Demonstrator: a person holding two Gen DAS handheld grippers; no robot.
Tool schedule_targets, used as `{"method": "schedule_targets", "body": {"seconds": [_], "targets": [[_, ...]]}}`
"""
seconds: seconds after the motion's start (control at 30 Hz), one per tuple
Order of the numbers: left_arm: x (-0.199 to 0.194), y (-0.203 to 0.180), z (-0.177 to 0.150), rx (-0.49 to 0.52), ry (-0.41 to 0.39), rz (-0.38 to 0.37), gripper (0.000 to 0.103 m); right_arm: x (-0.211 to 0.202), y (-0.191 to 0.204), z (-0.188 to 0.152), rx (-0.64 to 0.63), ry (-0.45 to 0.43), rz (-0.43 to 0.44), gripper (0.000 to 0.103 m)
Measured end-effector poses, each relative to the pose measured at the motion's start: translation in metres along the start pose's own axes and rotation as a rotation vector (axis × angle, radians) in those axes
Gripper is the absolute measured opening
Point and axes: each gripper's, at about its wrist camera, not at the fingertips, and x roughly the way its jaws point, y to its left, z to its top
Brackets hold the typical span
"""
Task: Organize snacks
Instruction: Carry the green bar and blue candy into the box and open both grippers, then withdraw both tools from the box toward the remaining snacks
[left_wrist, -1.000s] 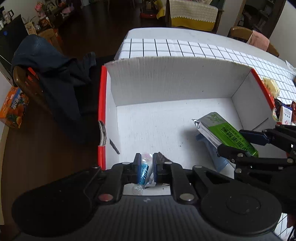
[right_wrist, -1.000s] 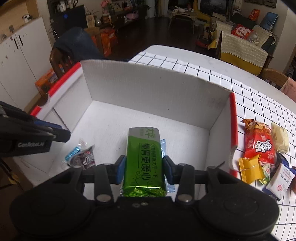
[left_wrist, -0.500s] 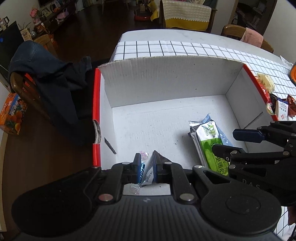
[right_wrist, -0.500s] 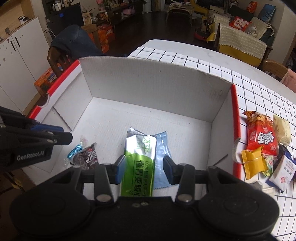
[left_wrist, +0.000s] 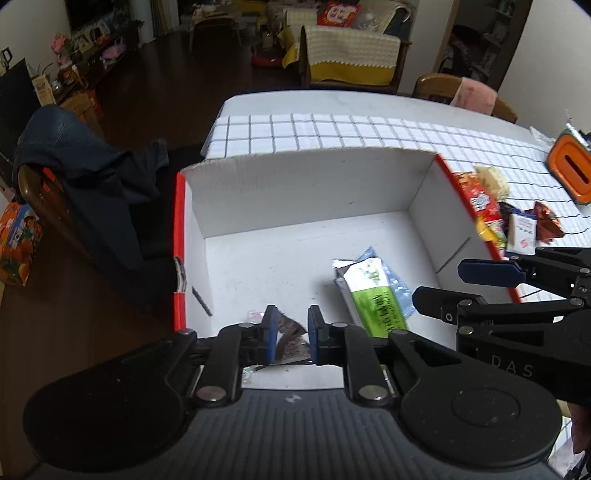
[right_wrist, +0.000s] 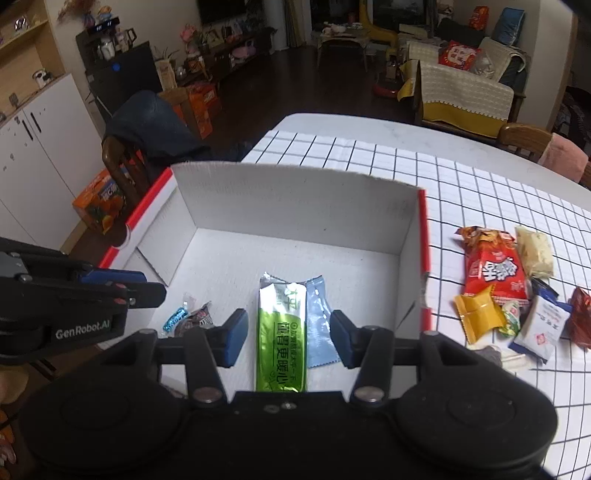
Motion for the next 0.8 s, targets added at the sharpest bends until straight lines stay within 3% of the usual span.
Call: {"method": "schedule_targets", "body": {"seconds": [0.07, 0.2, 0.3, 0.33, 0.53, 0.8], "targets": [[-0.007, -0.003, 0.0, 0.005, -0.015, -0.009, 0.022, -0.008, -0.002, -0.001, 0.009, -0.011, 0.002, 0.05], [-0.02, -0.011, -0.001, 0.016, -0.05, -0.015, 0.034, -0.026, -0.008, -0.004, 0.029, -0.044, 0.0, 0.065], [-0.03, -0.016, -0.001, 0.011, -0.077, -0.029, 0.058, -0.039, -0.011, -0.007, 0.04, -0.063, -0.003, 0.067], [-0.034, -0.017, -0.002, 0.012, -0.09, -0.031, 0.061, -0.043, -0.012, -0.007, 0.046, -0.069, -0.003, 0.069], [-0.048, -0.033, -0.002, 0.041, -0.126, -0.048, 0.064, -0.063, -0.024, -0.013, 0.077, -0.103, -0.006, 0.082], [-0.065, -0.066, -0.005, 0.07, -0.184, -0.061, 0.074, -0.091, -0.052, -0.024, 0.093, -0.13, 0.006, 0.086]]}}
